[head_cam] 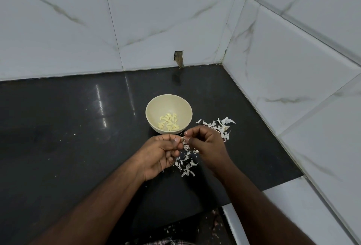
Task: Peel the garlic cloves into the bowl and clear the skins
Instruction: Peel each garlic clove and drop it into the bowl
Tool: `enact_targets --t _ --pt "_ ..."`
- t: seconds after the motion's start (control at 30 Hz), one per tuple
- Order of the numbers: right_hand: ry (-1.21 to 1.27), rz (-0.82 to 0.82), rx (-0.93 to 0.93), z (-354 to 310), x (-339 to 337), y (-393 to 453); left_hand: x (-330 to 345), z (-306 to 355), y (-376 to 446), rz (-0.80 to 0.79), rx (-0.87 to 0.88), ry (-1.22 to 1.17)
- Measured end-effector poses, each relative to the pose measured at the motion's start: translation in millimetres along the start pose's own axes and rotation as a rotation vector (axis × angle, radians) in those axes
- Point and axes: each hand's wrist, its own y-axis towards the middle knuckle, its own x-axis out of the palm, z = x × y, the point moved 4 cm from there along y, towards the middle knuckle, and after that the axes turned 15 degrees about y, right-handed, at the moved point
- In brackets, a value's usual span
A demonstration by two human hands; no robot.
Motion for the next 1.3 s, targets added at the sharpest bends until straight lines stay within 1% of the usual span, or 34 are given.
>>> enact_targets --t 0.2,0.3,0.37,0.47,0.57,0.67,0.77,0.87,0.97,1.03,1.1,1.17,1.3 --pt "-0.386 -0.017 0.012 4.9 -5.1 2.8 -2.1 1.9 2.8 0.039 -0.004 0.038" --pt "-0.52 0.015 -0.007 5.4 -10.5 4.0 -2.6 2.4 3.0 0.049 -0.004 0.067" --pt "-0.559 0.045 -0.018 3.5 -14.5 4.1 -2.6 2.7 2.3 0.057 0.0 0.083" --pt "-0.518 0.056 -0.022 -2.6 -17.4 5.1 -4.1 2.7 2.5 0.084 0.006 0.119" --pt "-0.444 -0.022 -0.05 -6.5 -12.1 6.7 -5.4 2.8 3.5 0.117 0.024 0.164" --pt "-0.527 -0.08 -0.093 -6.5 -4.9 5.4 -3.9 4.1 1.7 0.138 0.054 0.214" --pt "-0.588 -0.094 -0.105 -8.4 0.2 4.3 -3.2 5.3 -1.1 0.163 0.093 0.256" --pt "-0.584 -0.08 -0.06 -5.1 1.5 4.0 -4.6 8.8 -3.0 0.244 0.19 0.377" --pt "-0.442 -0.059 0.039 4.8 2.8 2.9 -4.2 12.4 -6.1 0.347 0.296 0.521" --pt "-0.368 -0.046 0.086 8.7 3.8 3.1 -3.3 14.0 -8.2 0.391 0.333 0.599" --pt "-0.322 -0.055 0.117 10.5 4.4 3.5 -3.3 13.5 -8.3 0.386 0.331 0.617" --pt "-0.281 -0.059 0.105 10.5 4.1 1.3 -3.6 10.8 -7.1 0.345 0.295 0.551" --pt "-0.38 -0.065 -0.064 6.9 0.2 -4.2 -0.2 5.7 -6.5 0.21 0.162 0.349"
